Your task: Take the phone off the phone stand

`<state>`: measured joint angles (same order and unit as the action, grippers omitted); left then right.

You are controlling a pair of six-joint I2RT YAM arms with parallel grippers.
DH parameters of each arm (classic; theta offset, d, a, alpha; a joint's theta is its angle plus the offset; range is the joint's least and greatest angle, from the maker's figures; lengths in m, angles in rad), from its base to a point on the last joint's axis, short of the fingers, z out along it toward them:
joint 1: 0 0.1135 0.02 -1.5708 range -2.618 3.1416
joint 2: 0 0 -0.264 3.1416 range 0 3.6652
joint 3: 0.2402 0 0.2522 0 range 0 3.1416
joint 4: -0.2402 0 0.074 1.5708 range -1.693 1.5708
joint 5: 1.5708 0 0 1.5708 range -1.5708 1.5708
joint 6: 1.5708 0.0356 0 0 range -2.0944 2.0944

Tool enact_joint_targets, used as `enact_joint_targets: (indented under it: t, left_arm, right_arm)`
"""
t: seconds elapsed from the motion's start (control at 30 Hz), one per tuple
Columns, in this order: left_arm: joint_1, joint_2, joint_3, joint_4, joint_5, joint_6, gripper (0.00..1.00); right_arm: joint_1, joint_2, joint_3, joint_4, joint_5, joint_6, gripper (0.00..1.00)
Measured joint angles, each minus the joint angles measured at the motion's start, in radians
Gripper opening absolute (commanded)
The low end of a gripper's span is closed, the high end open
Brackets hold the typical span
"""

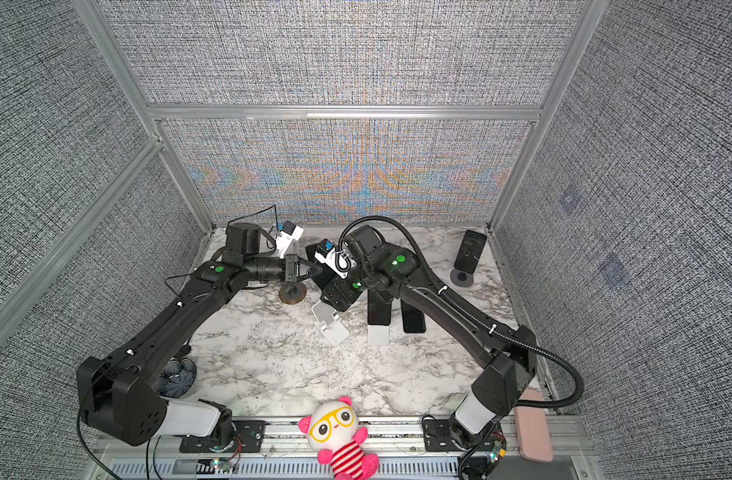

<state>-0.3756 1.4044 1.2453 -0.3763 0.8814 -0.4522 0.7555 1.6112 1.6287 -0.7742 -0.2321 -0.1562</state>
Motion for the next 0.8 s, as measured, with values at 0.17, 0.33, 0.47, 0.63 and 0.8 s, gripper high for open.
enact_joint_targets:
  t: [0.17, 0.33, 0.47, 0.63, 0.8]
  left_arm:
    - [0.000, 0.000, 0.000, 0.000, -0.001, 0.000, 0.00]
    - [0.000, 0.000, 0.000, 0.000, -0.009, 0.000, 0.00]
    - [0.000, 0.000, -0.002, 0.001, -0.011, -0.006, 0.00]
    - [0.002, 0.000, -0.011, 0.023, -0.012, -0.019, 0.00]
    - [0.002, 0.000, -0.016, 0.032, -0.018, -0.028, 0.00]
  right_arm:
    - [0.007, 0.010, -0.007, 0.006, 0.034, -0.003, 0.89]
    - [0.016, 0.003, -0.038, 0.046, 0.067, -0.002, 0.82]
    - [0.023, -0.008, -0.060, 0.083, 0.090, 0.001, 0.75]
    - [0.026, -0.006, -0.063, 0.106, 0.102, 0.004, 0.73]
    - [0.030, 0.001, -0.063, 0.113, 0.115, 0.006, 0.75]
